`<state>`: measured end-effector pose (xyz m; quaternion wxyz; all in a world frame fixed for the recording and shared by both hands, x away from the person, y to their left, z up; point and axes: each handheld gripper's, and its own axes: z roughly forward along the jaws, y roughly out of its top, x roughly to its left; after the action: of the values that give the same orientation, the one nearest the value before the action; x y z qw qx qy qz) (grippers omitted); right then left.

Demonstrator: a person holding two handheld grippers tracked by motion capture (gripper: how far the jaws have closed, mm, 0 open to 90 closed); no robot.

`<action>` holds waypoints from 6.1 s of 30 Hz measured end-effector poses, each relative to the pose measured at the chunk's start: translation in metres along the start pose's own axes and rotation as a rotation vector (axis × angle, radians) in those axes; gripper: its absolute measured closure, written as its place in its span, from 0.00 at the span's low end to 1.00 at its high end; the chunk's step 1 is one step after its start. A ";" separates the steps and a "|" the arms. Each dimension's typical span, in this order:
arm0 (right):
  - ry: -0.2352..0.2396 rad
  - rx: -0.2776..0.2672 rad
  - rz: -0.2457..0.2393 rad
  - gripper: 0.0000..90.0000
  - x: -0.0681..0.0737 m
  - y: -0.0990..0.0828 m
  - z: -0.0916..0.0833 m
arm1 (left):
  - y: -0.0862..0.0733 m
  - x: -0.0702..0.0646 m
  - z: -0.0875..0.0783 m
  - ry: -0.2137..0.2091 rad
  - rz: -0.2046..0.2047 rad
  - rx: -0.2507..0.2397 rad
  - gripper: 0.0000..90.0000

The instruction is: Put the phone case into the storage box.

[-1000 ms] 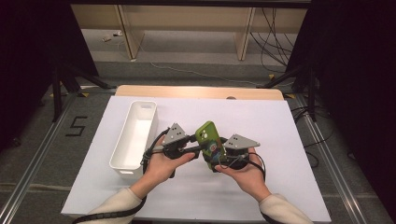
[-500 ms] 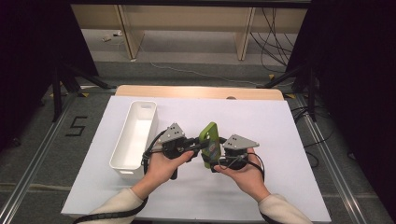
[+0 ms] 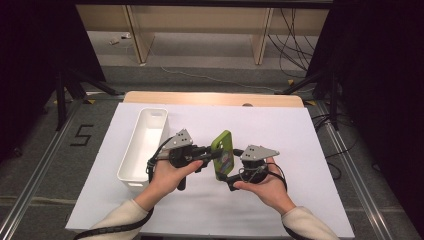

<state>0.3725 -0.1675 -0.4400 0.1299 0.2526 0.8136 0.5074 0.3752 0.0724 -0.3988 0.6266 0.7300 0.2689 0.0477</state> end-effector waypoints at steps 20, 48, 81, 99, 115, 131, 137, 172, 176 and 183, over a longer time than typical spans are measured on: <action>0.194 0.080 -0.065 0.13 -0.004 -0.023 -0.013 | -0.006 0.005 -0.021 -0.225 0.064 0.059 0.87; 0.278 0.081 -0.063 0.34 -0.004 -0.028 -0.004 | -0.009 -0.001 -0.014 -0.302 0.086 0.064 0.87; 0.334 0.066 0.027 0.87 -0.006 -0.020 -0.012 | -0.008 0.006 -0.015 -0.201 0.136 -0.042 0.77; 0.252 0.045 0.113 0.87 -0.004 -0.015 -0.016 | -0.003 -0.008 -0.011 0.020 0.180 0.000 0.15; 0.021 -0.004 0.176 0.87 0.016 -0.004 -0.010 | 0.010 -0.030 0.004 0.241 0.194 -0.082 0.00; -0.051 0.015 0.199 0.87 0.028 -0.001 0.003 | 0.005 -0.034 0.022 0.347 0.177 -0.070 0.00; -0.074 0.015 0.191 0.87 0.030 0.000 0.005 | 0.004 -0.033 0.024 0.375 0.169 -0.078 0.07; -0.082 -0.040 0.120 0.17 0.011 -0.006 -0.018 | 0.020 -0.012 -0.001 0.405 0.180 -0.132 0.18; -0.088 -0.052 0.108 0.17 0.007 -0.009 -0.030 | 0.025 -0.006 -0.011 0.425 0.174 -0.150 0.18; -0.111 -0.063 0.118 0.17 0.002 -0.018 -0.048 | 0.032 0.001 -0.026 0.454 0.169 -0.165 0.18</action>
<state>0.3428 -0.2094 -0.4347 0.1527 0.3237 0.7724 0.5246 0.3760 0.0937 -0.3637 0.6013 0.6669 0.3358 0.2846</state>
